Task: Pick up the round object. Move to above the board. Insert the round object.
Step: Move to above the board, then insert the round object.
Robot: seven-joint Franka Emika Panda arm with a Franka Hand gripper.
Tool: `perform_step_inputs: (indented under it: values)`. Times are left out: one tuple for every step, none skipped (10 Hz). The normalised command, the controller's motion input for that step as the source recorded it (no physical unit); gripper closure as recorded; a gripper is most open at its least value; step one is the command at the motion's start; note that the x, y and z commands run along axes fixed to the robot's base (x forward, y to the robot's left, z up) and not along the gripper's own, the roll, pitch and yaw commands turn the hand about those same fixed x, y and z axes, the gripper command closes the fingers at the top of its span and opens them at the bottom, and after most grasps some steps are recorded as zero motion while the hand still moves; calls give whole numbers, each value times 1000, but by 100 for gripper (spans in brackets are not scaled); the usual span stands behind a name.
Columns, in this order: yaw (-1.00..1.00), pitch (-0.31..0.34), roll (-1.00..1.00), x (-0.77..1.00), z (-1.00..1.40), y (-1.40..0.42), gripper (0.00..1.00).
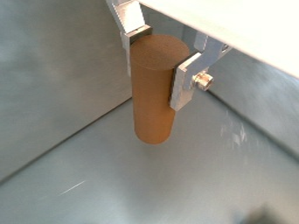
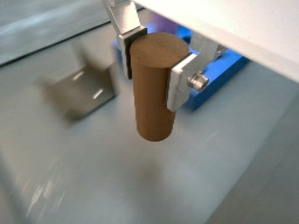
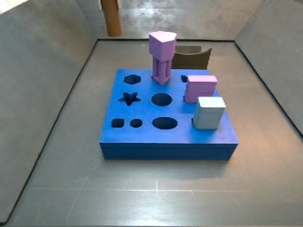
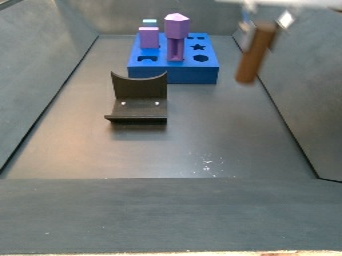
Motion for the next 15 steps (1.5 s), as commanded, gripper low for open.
perform_step_inputs:
  values:
    - [-409, 774, 156, 412, 611, -1000, 100]
    - [-143, 480, 93, 418, 606, -1000, 100]
    - [-56, 310, 44, 417, 597, -1000, 100]
    - [-27, 230, -32, 424, 604, -1000, 100]
    - [-16, 208, -62, 429, 606, -1000, 100]
    - [2, 187, -10, 439, 598, -1000, 100]
    - [4, 188, -22, 445, 596, -1000, 100]
    - [1, 206, 4, 462, 598, -1000, 100]
    - [-6, 195, -19, 475, 595, -1000, 100]
    - [4, 212, 24, 494, 591, -1000, 100]
    - [17, 219, 25, 510, 591, -1000, 100]
    - [14, 228, 36, 413, 433, -733, 100]
    - [12, 203, 65, 256, 234, -398, 100]
    - [7, 146, 86, 135, 105, -183, 100]
    - [0, 0, -17, 0, -20, 0, 100]
